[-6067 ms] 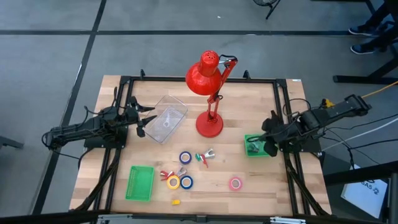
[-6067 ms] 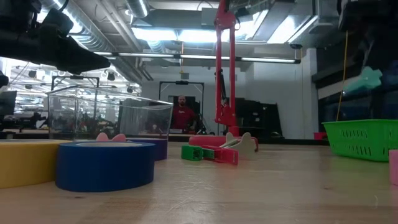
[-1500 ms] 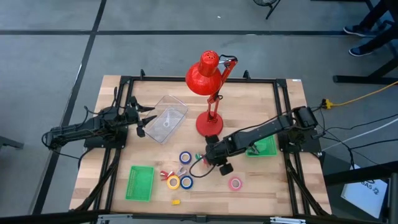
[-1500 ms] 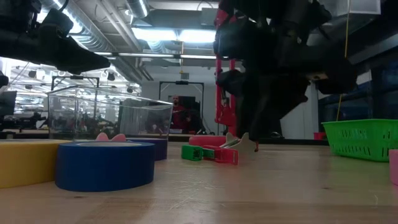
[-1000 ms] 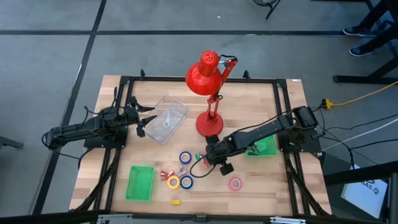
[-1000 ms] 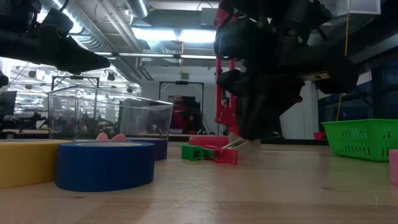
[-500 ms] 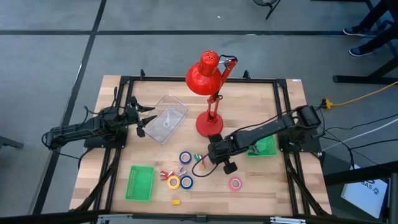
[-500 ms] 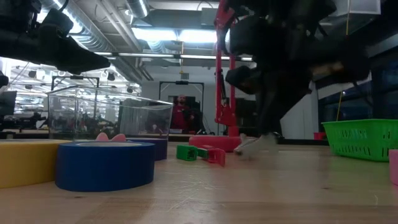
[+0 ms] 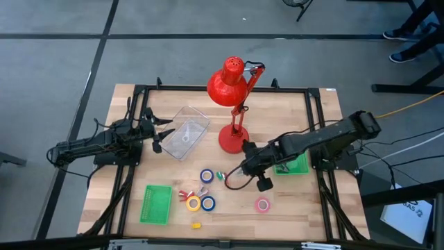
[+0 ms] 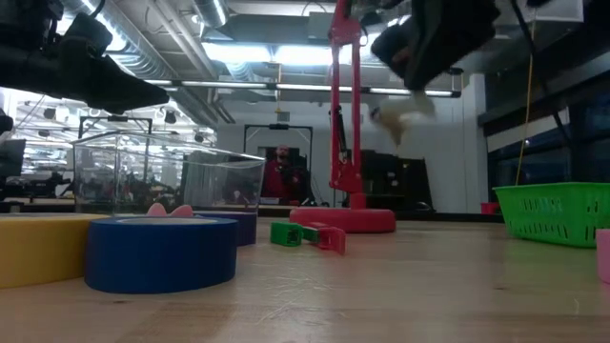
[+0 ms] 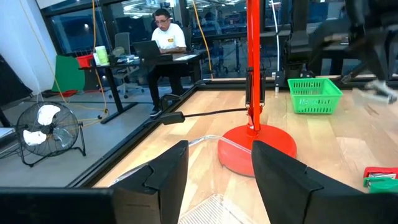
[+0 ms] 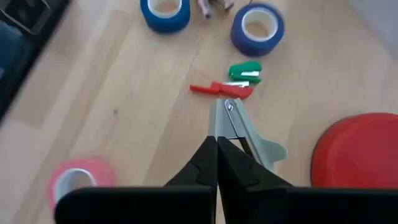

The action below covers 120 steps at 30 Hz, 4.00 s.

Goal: Pick and place Stapler, Stapler remover, tape
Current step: Put the gray staple remover into the top green basket, then put the pink staple remover into the top green basket

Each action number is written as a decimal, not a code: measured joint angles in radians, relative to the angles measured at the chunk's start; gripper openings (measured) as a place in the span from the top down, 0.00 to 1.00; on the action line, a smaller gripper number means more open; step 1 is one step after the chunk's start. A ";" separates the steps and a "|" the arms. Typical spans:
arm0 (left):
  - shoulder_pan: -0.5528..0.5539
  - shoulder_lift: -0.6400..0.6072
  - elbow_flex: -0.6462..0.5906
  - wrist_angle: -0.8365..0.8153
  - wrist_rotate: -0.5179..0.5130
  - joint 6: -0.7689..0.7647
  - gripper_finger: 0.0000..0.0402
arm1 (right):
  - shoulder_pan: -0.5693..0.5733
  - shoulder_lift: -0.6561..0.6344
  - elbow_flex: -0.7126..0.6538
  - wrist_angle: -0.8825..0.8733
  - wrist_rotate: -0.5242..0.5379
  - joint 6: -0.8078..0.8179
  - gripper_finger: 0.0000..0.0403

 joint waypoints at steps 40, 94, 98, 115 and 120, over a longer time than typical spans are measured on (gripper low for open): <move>0.000 0.000 0.000 0.000 0.000 0.000 0.57 | 0.163 -0.641 -0.605 -0.220 0.238 0.781 1.00; 0.000 0.000 0.000 0.000 0.000 0.000 0.56 | 0.173 -0.640 -0.632 0.319 0.130 0.751 0.80; 0.000 0.000 0.000 0.000 0.000 0.000 0.57 | 0.173 -0.640 -0.632 0.369 0.144 0.721 0.80; 0.000 0.000 0.000 0.000 0.000 0.000 0.56 | 0.118 -0.411 -0.577 0.768 0.151 0.455 0.80; 0.000 0.000 0.000 0.000 0.000 0.000 0.57 | 0.118 -0.265 -0.441 0.755 0.149 0.306 0.80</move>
